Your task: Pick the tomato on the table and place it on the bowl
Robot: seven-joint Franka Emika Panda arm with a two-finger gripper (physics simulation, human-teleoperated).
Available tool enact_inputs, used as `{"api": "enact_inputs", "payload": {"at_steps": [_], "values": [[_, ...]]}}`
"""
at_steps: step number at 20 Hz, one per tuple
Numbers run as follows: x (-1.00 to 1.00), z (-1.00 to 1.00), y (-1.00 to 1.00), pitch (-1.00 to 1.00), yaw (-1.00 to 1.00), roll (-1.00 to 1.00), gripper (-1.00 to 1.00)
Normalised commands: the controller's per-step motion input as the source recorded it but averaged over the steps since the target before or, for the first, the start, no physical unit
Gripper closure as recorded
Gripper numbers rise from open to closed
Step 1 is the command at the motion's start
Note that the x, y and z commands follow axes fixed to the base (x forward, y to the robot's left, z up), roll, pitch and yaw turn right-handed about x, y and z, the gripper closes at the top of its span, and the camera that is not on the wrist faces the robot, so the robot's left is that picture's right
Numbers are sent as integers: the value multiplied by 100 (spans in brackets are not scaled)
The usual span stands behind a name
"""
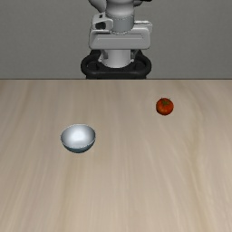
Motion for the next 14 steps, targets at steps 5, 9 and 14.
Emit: {"api": "enact_inputs", "payload": {"at_steps": [5, 9, 14], "values": [[0, 0, 100, 0, 0, 0, -100], [0, 0, 100, 0, 0, 0, -100], [0, 0, 100, 0, 0, 0, -100]]}}
